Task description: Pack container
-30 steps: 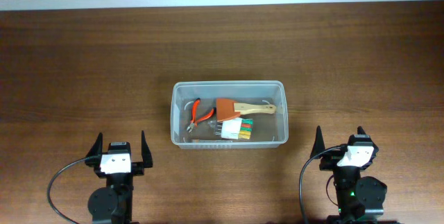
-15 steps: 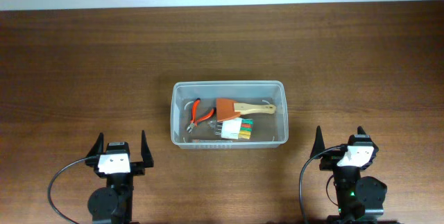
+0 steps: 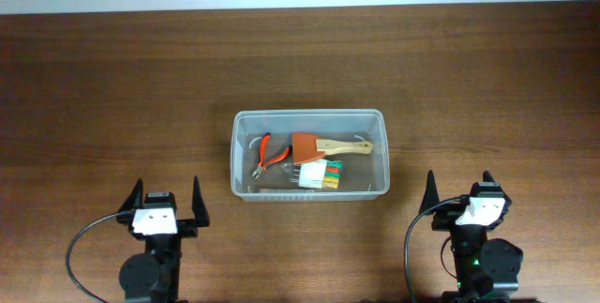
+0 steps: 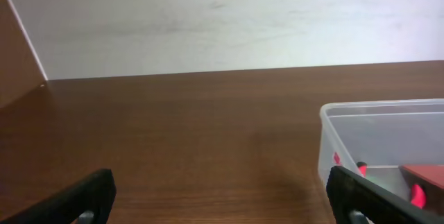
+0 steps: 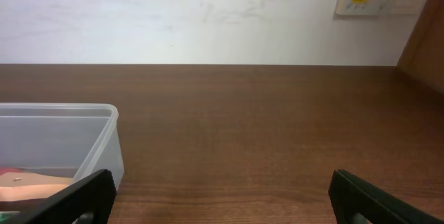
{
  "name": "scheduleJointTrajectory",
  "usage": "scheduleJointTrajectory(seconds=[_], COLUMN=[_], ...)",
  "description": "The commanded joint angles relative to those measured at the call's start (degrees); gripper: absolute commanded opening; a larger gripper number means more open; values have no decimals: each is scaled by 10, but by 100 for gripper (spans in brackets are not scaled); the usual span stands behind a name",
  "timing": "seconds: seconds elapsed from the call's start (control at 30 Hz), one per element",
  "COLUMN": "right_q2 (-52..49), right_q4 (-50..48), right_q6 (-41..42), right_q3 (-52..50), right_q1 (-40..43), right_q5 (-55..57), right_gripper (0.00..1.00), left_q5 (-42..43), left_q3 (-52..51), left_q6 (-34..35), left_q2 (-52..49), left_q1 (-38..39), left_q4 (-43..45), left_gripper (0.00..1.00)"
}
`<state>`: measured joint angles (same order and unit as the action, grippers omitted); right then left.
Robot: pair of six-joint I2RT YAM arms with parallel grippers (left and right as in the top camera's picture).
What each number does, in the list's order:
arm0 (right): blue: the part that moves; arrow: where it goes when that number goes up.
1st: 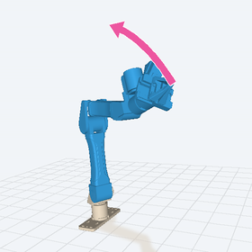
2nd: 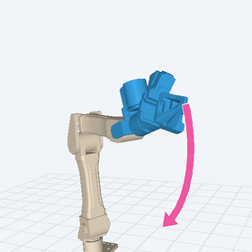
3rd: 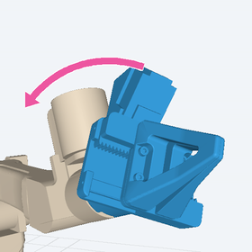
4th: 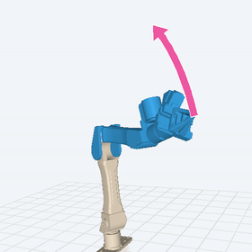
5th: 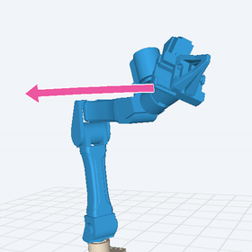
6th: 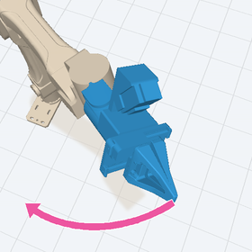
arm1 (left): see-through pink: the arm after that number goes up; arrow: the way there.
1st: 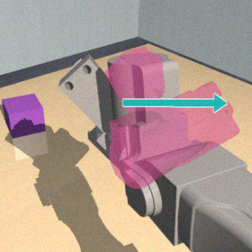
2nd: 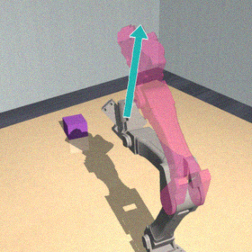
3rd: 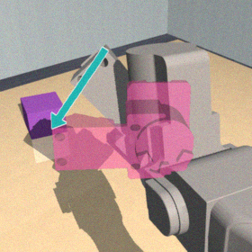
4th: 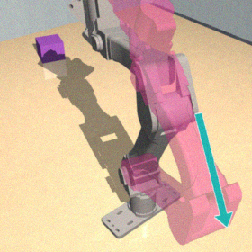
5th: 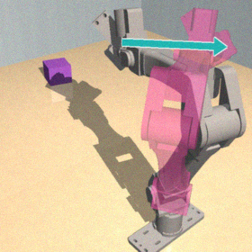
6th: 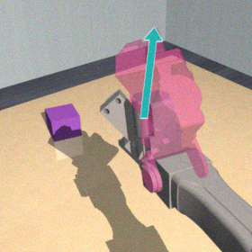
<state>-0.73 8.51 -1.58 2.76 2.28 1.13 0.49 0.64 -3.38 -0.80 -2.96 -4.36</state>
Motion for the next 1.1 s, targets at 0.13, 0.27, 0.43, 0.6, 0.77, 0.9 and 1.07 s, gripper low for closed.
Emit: scheduleJointTrajectory(seconds=[0.13, 0.27, 0.43, 0.6, 0.77, 0.9, 1.07], right_q2=[4, 4, 4, 4, 4, 4, 4], right_q4=[-2, -2, -2, -2, -2, -2, -2], right_q6=[-1, -1, -1, -1, -1, -1, -1], right_q3=[-7, -7, -7, -7, -7, -7, -7], right_q1=[4, 4, 4, 4, 4, 4, 4], right_q5=[-5, -5, -5, -5, -5, -5, -5], right_gripper=[99, 99, 99, 99, 99, 99, 99], left_q5=[21, 21, 21, 21, 21, 21, 21], left_q3=[-1, -1, -1, -1, -1, -1, -1], left_q6=[6, 6, 6, 6, 6, 6, 6], left_q2=[5, 5, 5, 5, 5, 5, 5], left_q1=[33, 33, 33, 33, 33, 33, 33], left_q4=[-3, -2, -2, -2, -2, -2, -2], left_gripper=[99, 99, 99, 99, 99, 99, 99])
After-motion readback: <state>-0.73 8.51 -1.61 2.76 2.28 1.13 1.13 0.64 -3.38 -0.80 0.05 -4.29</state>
